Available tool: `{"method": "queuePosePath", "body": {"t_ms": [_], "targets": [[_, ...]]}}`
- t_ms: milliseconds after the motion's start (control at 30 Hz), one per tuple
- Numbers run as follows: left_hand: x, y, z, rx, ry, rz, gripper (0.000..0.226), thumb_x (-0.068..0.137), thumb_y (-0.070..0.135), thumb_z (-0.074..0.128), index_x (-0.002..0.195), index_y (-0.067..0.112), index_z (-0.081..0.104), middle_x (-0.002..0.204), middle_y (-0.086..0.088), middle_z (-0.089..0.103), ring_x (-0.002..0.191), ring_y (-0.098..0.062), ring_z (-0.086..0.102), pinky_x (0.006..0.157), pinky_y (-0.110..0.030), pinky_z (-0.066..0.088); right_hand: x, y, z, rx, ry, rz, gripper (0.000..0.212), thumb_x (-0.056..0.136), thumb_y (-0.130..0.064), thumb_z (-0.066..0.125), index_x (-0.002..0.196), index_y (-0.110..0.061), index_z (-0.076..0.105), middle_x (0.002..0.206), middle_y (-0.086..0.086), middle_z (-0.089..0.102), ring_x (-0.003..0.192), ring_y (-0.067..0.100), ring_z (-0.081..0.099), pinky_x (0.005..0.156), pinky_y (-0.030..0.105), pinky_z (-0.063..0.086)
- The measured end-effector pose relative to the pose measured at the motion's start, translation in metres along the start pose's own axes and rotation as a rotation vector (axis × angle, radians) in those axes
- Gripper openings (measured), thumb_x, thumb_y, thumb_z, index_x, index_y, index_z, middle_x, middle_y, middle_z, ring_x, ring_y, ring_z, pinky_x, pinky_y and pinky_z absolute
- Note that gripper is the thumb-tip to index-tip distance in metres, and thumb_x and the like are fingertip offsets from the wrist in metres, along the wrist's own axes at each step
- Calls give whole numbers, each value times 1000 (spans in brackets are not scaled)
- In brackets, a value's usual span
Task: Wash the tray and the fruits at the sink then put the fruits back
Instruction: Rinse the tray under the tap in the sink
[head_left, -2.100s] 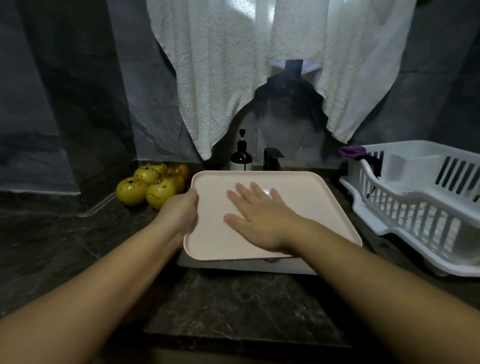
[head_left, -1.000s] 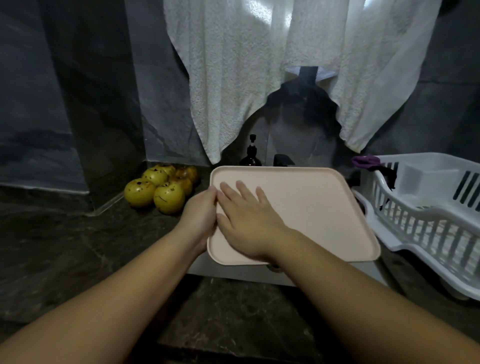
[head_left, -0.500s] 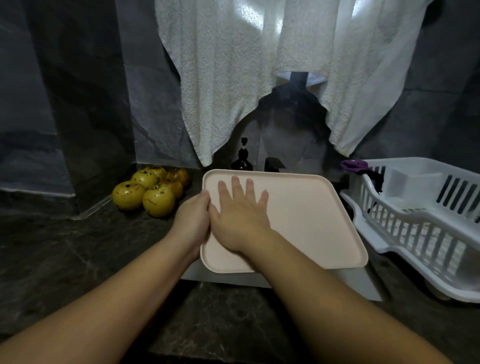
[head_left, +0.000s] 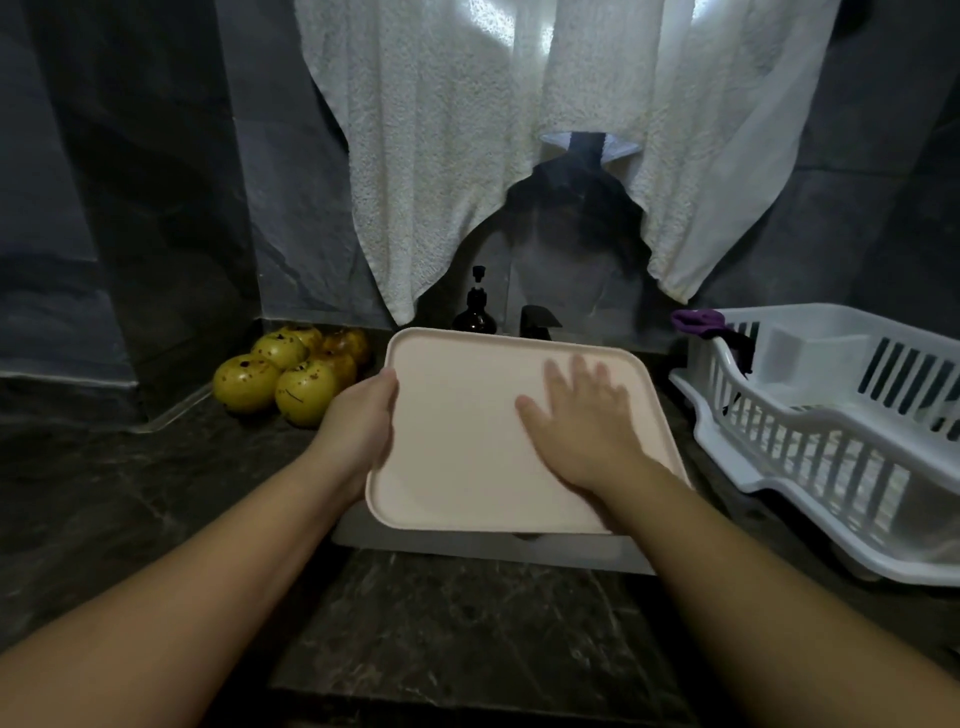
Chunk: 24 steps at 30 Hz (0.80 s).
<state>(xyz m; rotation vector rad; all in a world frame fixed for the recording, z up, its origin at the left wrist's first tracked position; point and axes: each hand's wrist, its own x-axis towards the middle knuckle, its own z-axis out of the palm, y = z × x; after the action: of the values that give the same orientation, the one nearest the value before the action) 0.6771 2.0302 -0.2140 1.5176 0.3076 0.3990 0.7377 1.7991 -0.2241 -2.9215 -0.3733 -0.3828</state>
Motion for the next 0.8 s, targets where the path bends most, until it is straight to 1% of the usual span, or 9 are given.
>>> {"method": "queuePosePath", "body": {"t_ms": [67,133,267,300,467,533,633,667,800], "targets": [[3,0,5,-24,3,-14,36,109,32,49,89,13,72,74,7,78,59,-5,72,47,-18,51,-7,-20,7,-9,37,-229,78,93,-75,2,161,-38,-2,171,-5,-12,157,24,-15,123,50,-12],[6,1,0,-64,33,-39,35,109,33,50,92,12,72,76,6,79,62,-7,73,51,-21,53,-14,-14,10,-21,29,-282,77,91,-77,-1,160,-41,-4,170,-9,-14,156,21,-16,122,48,-14],[2,-7,-1,-94,25,-91,33,109,34,51,96,12,72,73,4,78,60,-11,74,43,-19,51,-4,6,-4,23,-17,188,77,100,-69,12,164,-28,1,171,10,-10,157,33,-11,126,50,-7],[0,-9,6,-95,1,-99,33,109,34,51,98,12,73,75,3,79,63,-12,75,45,-20,52,2,-7,-4,35,-9,196,78,100,-69,13,164,-25,2,171,13,-9,156,34,-11,126,51,-7],[3,-8,17,-92,-13,-70,35,109,33,48,100,13,75,89,-2,81,85,-21,77,74,-32,57,-11,-77,17,-54,45,-426,79,93,-73,9,162,-34,7,172,-2,-5,157,26,-12,119,51,-16],[7,-9,8,-108,36,-66,35,110,32,47,99,12,73,87,-2,81,78,-19,77,69,-30,57,-11,-59,16,-55,25,-411,77,93,-74,7,161,-38,1,171,-6,-10,156,24,-15,120,51,-16],[4,-14,13,-112,31,-89,34,110,32,47,97,13,73,79,3,79,70,-14,77,58,-24,56,1,-52,6,-34,-12,-101,74,98,-69,8,162,-33,-3,171,-1,-13,156,32,-16,122,56,-12],[2,-14,18,-113,3,-91,33,110,31,47,99,13,73,80,2,80,71,-13,76,58,-24,56,5,-64,5,-19,-4,-74,74,100,-66,9,163,-30,-1,171,1,-11,156,35,-15,122,57,-12],[1,-9,21,-156,-26,-69,33,110,29,47,106,13,76,92,-5,81,87,-19,78,73,-30,57,-10,-104,24,-58,46,-438,72,98,-54,5,164,-26,7,172,-4,-4,157,30,-9,121,58,-7]]}}
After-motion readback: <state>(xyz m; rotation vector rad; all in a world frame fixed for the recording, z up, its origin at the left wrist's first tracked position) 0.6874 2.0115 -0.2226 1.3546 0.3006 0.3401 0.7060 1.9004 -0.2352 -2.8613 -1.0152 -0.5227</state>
